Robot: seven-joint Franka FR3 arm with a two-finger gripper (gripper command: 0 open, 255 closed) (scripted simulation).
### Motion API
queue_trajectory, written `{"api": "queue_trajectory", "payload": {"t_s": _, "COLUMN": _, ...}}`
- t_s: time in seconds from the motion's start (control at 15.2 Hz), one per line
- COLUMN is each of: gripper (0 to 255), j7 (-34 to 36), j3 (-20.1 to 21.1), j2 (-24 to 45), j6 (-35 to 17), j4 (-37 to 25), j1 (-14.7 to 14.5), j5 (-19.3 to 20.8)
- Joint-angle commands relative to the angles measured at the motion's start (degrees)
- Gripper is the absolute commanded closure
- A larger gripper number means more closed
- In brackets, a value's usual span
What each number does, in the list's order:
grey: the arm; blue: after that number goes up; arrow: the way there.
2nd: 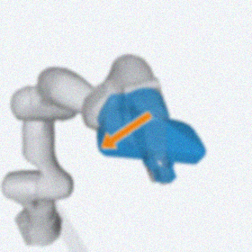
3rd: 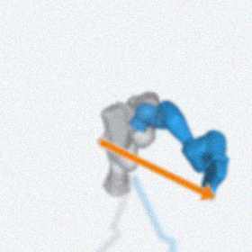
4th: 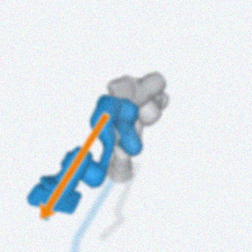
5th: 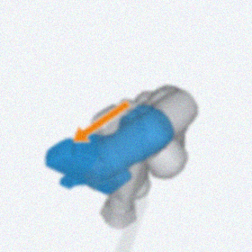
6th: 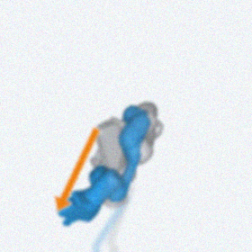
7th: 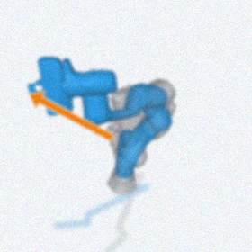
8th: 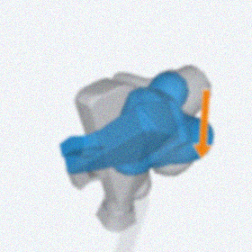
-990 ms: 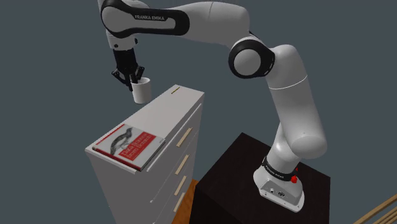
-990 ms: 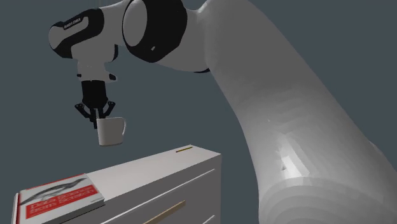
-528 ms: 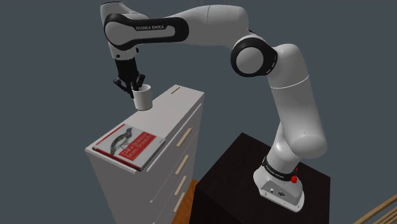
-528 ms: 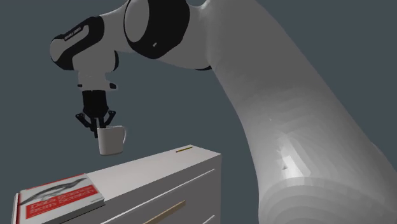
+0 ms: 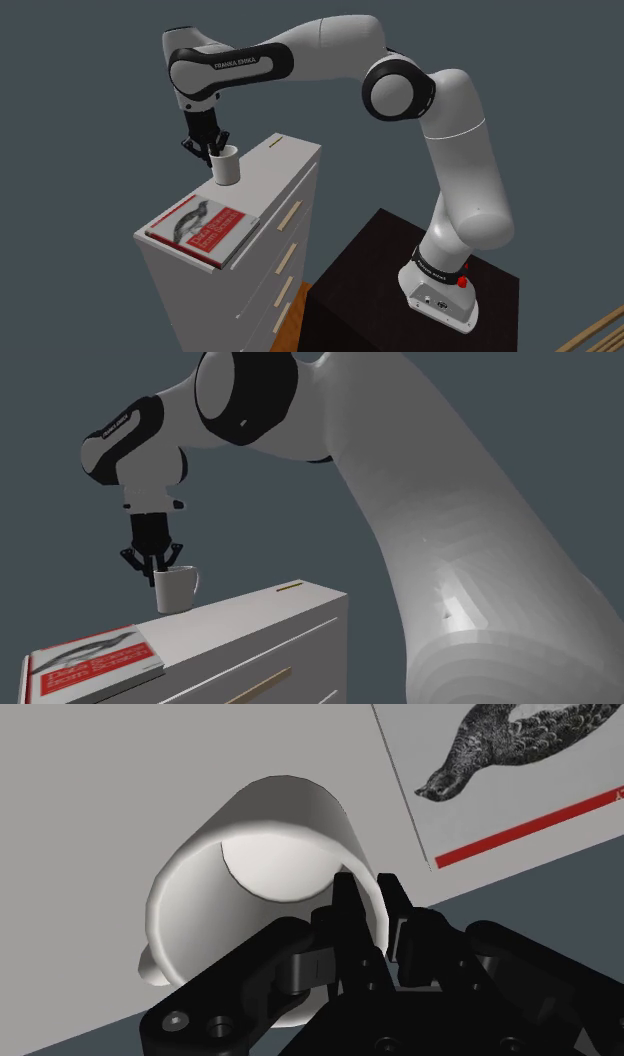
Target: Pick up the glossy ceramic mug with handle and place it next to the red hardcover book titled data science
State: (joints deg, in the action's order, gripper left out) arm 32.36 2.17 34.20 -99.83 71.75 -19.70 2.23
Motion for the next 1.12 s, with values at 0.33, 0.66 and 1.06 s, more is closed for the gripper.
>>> {"api": "queue_trajectory", "payload": {"t_s": 0.33, "gripper": 255, "j7": 0.10, "j3": -0.04, "j2": 0.97, "j6": -4.67, "j4": 3.66, "j1": 0.05, "j5": 0.06}}
{"api": "queue_trajectory", "payload": {"t_s": 0.66, "gripper": 255, "j7": 0.10, "j3": -0.04, "j2": 0.97, "j6": -4.67, "j4": 3.66, "j1": 0.05, "j5": 0.06}}
{"api": "queue_trajectory", "payload": {"t_s": 1.06, "gripper": 0, "j7": 0.11, "j3": -0.04, "j2": 0.97, "j6": -4.68, "j4": 3.66, "j1": 0.05, "j5": 0.06}}
